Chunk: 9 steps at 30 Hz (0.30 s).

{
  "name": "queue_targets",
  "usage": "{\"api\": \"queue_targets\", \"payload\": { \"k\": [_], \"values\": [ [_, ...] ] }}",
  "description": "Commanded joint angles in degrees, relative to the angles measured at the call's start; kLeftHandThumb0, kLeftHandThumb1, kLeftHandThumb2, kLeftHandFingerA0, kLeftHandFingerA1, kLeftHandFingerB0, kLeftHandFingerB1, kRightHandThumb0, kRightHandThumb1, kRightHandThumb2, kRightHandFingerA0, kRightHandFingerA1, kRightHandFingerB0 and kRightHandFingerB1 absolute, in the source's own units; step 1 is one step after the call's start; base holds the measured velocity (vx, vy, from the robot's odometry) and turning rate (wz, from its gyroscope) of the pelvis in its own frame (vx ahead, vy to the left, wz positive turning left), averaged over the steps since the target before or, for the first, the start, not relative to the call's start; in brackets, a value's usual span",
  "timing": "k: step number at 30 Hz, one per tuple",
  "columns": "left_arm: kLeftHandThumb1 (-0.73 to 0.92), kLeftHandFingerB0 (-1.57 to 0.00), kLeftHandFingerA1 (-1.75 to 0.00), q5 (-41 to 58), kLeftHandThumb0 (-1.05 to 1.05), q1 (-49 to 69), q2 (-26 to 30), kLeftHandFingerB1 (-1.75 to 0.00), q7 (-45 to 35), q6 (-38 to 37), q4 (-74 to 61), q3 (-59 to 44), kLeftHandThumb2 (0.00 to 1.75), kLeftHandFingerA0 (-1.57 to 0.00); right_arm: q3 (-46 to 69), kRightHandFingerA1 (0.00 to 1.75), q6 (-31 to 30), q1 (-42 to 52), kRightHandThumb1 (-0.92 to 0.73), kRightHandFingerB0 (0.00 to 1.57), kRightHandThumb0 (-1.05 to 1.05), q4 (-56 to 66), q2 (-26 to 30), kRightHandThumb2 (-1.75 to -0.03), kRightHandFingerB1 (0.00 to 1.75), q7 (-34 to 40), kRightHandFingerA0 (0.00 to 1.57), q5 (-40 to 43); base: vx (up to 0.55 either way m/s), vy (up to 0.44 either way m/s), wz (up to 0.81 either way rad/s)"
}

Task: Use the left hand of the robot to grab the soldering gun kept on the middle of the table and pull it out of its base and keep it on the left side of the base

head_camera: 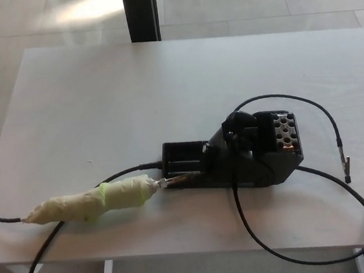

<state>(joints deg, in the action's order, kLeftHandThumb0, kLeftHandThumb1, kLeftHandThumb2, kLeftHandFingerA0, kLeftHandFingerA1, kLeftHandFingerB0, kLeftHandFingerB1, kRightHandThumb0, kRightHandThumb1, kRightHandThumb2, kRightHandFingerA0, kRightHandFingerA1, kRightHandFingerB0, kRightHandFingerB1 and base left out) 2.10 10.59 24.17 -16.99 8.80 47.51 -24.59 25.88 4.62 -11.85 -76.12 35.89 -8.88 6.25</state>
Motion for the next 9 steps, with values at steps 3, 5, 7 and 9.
{"api": "queue_targets", "payload": {
  "k": [3,5,7,9],
  "values": [
    [0.81,-0.23,-0.36,1.44,-0.75,1.05,1.55,-0.32,-0.32,-0.61,-0.58,1.37,0.65,-0.18,-0.25,1.16,0.32,0.77,-0.16,0.01,-0.64,-0.19,-0.16,-1.06,0.74,0.25,0.85,0.27,0.00,0.000,0.00],
    [0.81,-0.23,-0.36,1.67,-0.75,1.01,1.67,-0.32,-0.27,-0.63,-0.49,1.62,0.65,-0.18,-0.26,1.16,0.34,0.80,-0.16,0.01,-0.64,-0.19,-0.15,-1.06,0.74,0.26,0.85,0.32,0.00,0.000,0.00],
    [0.81,-0.23,-0.36,1.90,-0.75,0.86,1.79,-0.32,-0.21,-0.64,-0.37,1.76,0.65,-0.18,-0.30,1.16,0.32,0.62,-0.16,0.01,-0.64,-0.17,-0.19,-1.06,0.74,0.31,0.85,0.32,0.00,0.000,0.00],
    [0.81,-0.23,-0.36,2.05,-0.75,0.84,1.85,-0.32,-0.17,-0.65,-0.34,1.91,0.65,-0.18,-0.31,1.16,0.33,0.60,-0.16,0.01,-0.64,-0.17,-0.17,-1.06,0.74,0.31,0.85,0.34,0.00,0.000,0.00]
  ]
}}
